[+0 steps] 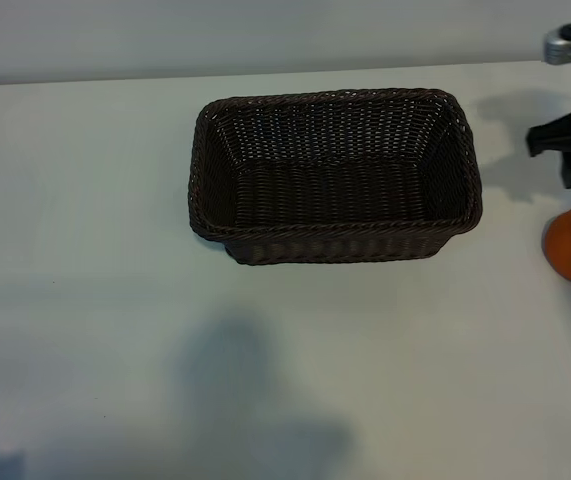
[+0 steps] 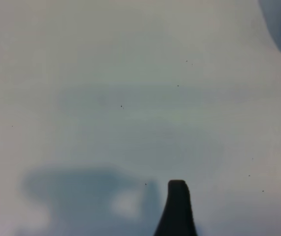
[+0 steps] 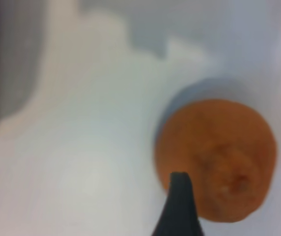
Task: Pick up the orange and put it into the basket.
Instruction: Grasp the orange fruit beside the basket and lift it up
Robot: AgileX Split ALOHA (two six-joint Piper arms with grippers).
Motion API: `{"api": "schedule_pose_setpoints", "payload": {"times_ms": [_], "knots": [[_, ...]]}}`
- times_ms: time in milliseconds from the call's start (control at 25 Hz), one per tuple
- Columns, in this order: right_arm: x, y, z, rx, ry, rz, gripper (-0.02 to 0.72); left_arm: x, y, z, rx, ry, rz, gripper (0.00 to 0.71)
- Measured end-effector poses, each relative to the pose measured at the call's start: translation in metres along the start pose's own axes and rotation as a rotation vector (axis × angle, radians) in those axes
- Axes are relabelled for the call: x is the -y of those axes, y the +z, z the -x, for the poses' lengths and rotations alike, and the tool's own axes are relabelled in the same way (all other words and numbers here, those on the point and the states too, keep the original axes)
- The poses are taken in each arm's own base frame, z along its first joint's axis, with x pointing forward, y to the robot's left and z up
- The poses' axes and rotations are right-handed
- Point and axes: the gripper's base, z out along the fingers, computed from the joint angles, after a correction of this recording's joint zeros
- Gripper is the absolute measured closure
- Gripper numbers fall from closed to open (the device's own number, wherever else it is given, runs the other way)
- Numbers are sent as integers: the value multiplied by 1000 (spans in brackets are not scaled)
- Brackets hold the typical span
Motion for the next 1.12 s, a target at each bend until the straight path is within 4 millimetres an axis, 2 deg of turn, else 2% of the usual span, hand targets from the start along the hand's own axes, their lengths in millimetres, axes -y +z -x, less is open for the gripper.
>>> {"api": "schedule_pose_setpoints", "payload": {"times_ms": [120, 240, 480, 760, 1120], "knots": [[15, 7, 1, -18, 40, -8, 156, 0, 0, 0, 0, 0, 0, 116], [22, 12, 1, -37, 52, 5, 156, 0, 0, 0, 0, 0, 0, 116], [19, 26, 1, -82, 49, 32, 156, 0, 0, 0, 0, -2, 0, 116], [18, 31, 0, -105, 51, 44, 156, 0, 0, 0, 0, -25, -2, 116], [16, 59, -2, -190, 41, 41, 156, 0, 0, 0, 0, -27, -2, 116]]}}
